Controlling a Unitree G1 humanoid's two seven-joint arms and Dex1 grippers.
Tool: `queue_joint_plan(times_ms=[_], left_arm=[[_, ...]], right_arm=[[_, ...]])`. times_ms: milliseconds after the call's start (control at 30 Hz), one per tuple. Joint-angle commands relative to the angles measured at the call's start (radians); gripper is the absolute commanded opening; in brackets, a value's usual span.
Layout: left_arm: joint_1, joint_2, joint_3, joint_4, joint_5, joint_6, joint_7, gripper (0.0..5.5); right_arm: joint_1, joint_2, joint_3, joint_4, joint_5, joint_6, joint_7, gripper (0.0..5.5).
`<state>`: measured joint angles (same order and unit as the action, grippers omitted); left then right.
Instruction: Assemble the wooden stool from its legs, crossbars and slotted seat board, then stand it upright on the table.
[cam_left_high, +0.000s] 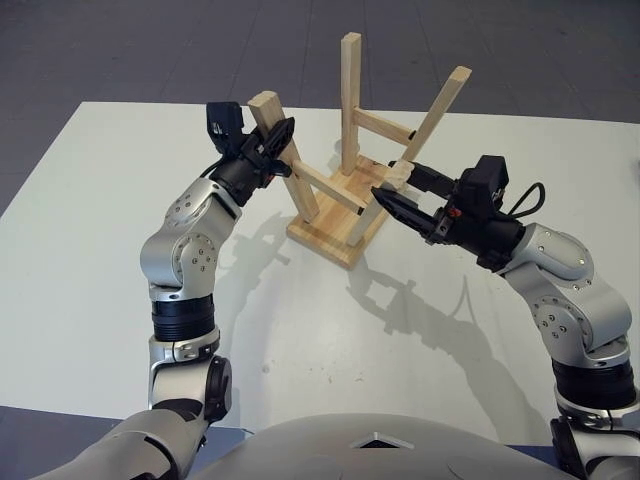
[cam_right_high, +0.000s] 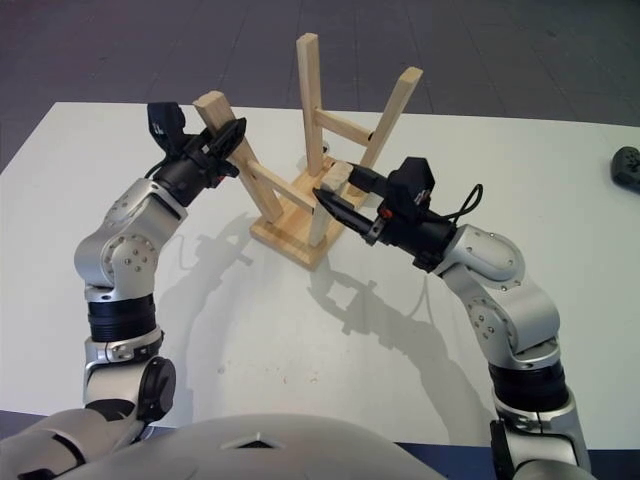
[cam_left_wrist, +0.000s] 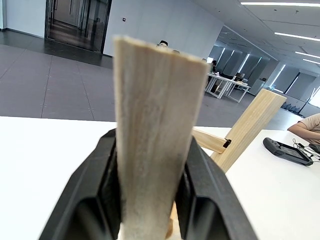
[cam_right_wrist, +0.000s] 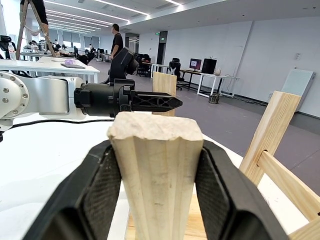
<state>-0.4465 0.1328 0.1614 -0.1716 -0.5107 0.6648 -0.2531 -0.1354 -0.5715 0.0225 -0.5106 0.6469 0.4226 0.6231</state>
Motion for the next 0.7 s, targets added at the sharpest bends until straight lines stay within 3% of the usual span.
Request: queue_joint_plan(times_ms=[33,333,367,500,700], left_arm=[[-0.032,0.018,0.041,-0.027,0.030,-0.049,0.058,1.12],[-0.040,0.011,0.045,-0.027,0.039,-0.051,0.050,1.12],[-0.041,0.012,0.050,-0.022,0.039,-0.052,0.050,1.12],[-0.033,0.016,0.048,-0.015,0.047,-0.056,0.044,1.08],[-0.026,0.021,0.034,-0.013,0.049,-0.054,0.035,1.05]], right_arm=[[0.072,-0.017,0.040,0.031,-0.024,0.068,0.016,2.07],[0.043,-0.018,0.016,0.003,0.038,0.130,-0.006,2.07],[0.039,-0.013,0.005,0.005,0.050,0.135,-0.012,2.44],[0.004,0.012,-0.060,0.007,0.164,0.206,-0.033,3.04],[-0.131,0.040,-0.227,0.084,0.506,0.353,-0.157,4.07]])
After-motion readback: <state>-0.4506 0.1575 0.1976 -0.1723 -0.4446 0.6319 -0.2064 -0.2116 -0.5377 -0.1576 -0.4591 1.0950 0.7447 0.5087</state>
